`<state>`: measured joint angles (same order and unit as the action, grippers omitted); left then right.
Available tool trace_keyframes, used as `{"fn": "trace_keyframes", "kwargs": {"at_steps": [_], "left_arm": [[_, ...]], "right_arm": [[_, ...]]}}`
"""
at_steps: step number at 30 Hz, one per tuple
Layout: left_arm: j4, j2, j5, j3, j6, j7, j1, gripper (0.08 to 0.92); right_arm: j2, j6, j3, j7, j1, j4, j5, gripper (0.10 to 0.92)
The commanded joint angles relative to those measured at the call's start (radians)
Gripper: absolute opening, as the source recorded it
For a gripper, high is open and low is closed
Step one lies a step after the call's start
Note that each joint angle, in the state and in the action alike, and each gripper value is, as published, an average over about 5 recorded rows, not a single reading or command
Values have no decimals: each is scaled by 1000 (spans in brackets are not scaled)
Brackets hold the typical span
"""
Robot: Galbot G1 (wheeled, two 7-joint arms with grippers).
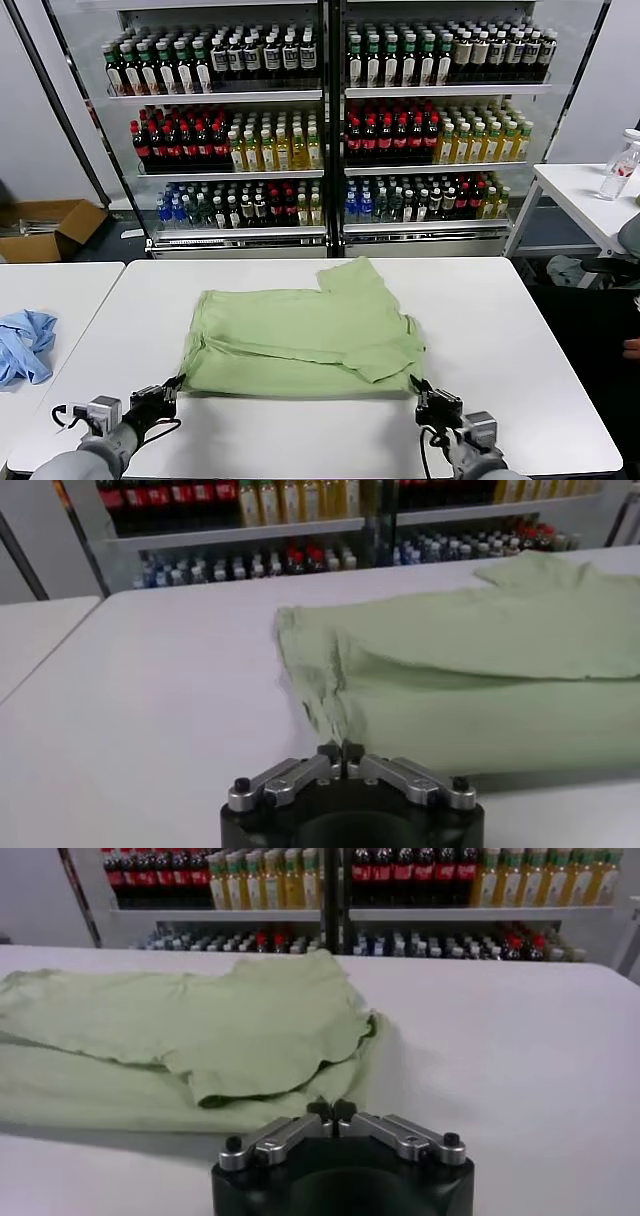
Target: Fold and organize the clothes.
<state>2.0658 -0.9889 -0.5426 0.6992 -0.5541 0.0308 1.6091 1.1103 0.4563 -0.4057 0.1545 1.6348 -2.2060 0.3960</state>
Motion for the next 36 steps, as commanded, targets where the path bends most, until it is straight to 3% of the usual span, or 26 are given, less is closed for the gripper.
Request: {"fn": "trace_keyframes", "kwargs": {"at_steps": [1, 8, 16, 26, 30, 36], "left_arm": [[108, -8, 23, 123, -22, 62, 218, 90], [177, -16, 109, 133, -23, 80, 253, 116], [129, 51, -25, 217, -23, 93, 71, 335], [-168, 99, -25, -53, -23, 62, -370, 621], [-274, 109, -29, -105, -22, 73, -467, 733], [-433, 98, -27, -225, -23, 74, -614, 819]], "right_arm": [[-7, -19, -43, -17, 173, -94, -70, 113], [-4, -1, -59, -2, 179, -157, -89, 158], [-56, 65, -175, 7, -2, -201, 42, 359], [-3, 122, 92, 12, -625, 241, 86, 663], [46, 121, 173, 7, -802, 411, 87, 770], [151, 121, 264, -1, -968, 638, 88, 821]]}}
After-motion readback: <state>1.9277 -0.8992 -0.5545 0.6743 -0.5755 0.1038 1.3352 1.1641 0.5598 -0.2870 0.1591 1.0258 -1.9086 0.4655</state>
